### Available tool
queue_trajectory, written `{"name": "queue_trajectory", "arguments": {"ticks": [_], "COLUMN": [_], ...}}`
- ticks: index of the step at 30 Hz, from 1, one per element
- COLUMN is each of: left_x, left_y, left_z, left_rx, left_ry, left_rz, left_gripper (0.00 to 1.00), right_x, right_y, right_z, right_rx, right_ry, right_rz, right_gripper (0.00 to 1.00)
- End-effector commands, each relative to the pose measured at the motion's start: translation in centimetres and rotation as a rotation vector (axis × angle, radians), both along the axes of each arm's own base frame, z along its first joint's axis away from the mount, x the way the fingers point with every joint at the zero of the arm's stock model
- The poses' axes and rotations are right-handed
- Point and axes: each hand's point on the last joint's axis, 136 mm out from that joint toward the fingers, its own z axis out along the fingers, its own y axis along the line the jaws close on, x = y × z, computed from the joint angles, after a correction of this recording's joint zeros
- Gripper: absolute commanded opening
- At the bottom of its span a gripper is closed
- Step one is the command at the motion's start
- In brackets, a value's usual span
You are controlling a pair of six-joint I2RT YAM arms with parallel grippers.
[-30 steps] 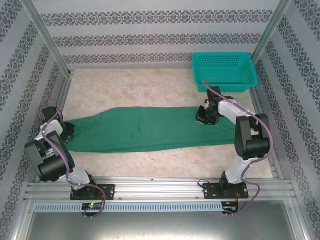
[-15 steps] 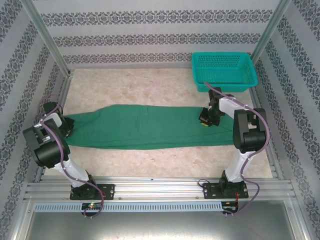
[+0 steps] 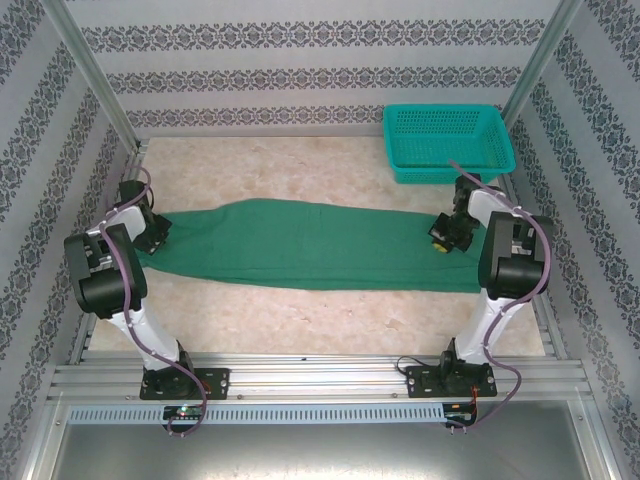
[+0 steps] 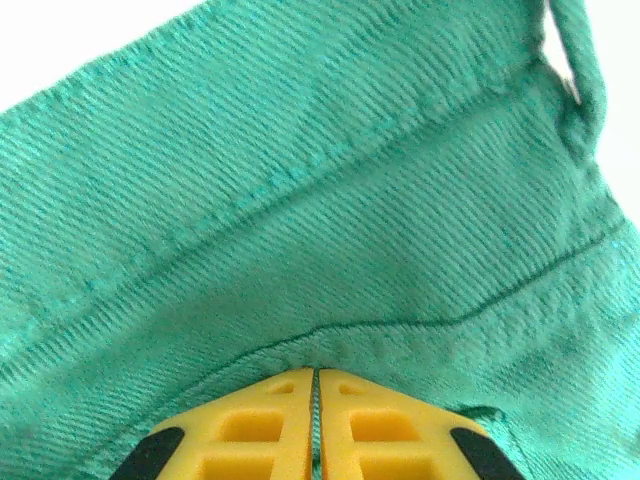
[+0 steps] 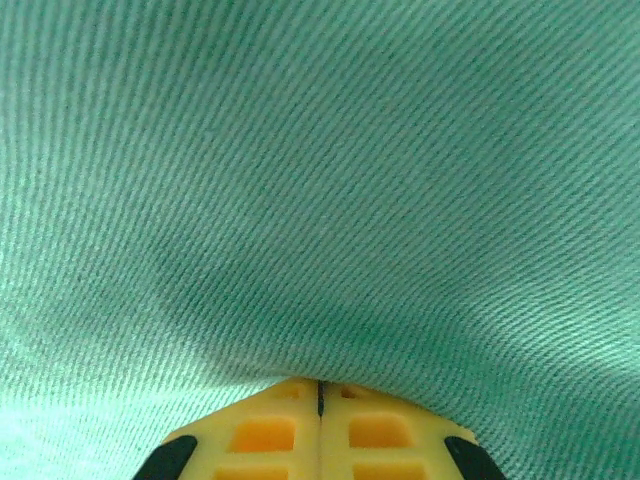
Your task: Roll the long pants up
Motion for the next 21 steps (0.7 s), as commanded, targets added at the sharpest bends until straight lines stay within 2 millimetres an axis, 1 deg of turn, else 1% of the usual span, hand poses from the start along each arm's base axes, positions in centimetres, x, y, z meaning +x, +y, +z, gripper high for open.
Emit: {"name": "queue_trajectory", "arguments": {"ticks": [1,5,7,8,9,11,12,13,14,15,16,17,19,21], "left_x": [-1.4,-2.1,-2.1,-2.0,-2.0,-1.6,-1.3,-1.0,-0.9,-0.6,-0.4,-0.3,-0.2,0.0], "left_y": [0.3,0.7,1.1,1.2,1.4,1.8,1.9,2.0,1.9,1.8,1.6,1.5,1.1,0.8], "left_z": [-0.2,0.0,0.6,1.1,1.7,3.0,3.9,4.6,5.1,5.6,6.0,6.3,6.6,6.7], "left_rx": [0.017,0.051,0.071,0.08,0.092,0.115,0.123,0.127,0.126,0.121,0.116,0.111,0.1,0.092], "left_ry": [0.043,0.064,0.063,0.061,0.054,0.031,0.014,0.0,-0.01,-0.021,-0.036,-0.044,-0.061,-0.064], "left_rz": [0.031,0.03,0.031,0.035,0.041,0.044,0.038,0.031,0.027,0.015,0.005,0.001,-0.009,-0.023], "left_gripper": [0.1,0.1,0.1,0.1,0.11,0.14,0.17,0.19,0.2,0.2,0.2,0.21,0.21,0.21], "right_x": [0.6,2.4,2.9,2.7,2.3,1.0,0.1,-1.2,-2.1,-3.2,-4.2,-5.1,-6.9,-8.2], "right_y": [-1.5,-3.0,-3.8,-4.4,-5.2,-6.0,-6.6,-7.2,-7.6,-8.0,-8.4,-8.8,-9.5,-10.0], "right_z": [0.3,1.8,3.7,4.6,5.7,7.0,7.6,7.8,8.0,8.1,8.1,8.1,7.7,7.1], "right_rx": [-0.048,-0.095,-0.136,-0.167,-0.189,-0.188,-0.187,-0.186,-0.181,-0.175,-0.176,-0.178,-0.179,-0.173], "right_ry": [0.022,-0.002,-0.048,-0.073,-0.107,-0.155,-0.173,-0.179,-0.188,-0.193,-0.193,-0.189,-0.18,-0.16], "right_rz": [0.001,-0.003,-0.019,-0.037,-0.068,-0.124,-0.156,-0.193,-0.22,-0.246,-0.266,-0.286,-0.322,-0.353], "right_gripper": [0.0,0.0,0.0,0.0,0.07,0.26,0.43,0.57,0.66,0.77,0.8,0.81,0.92,0.93]}}
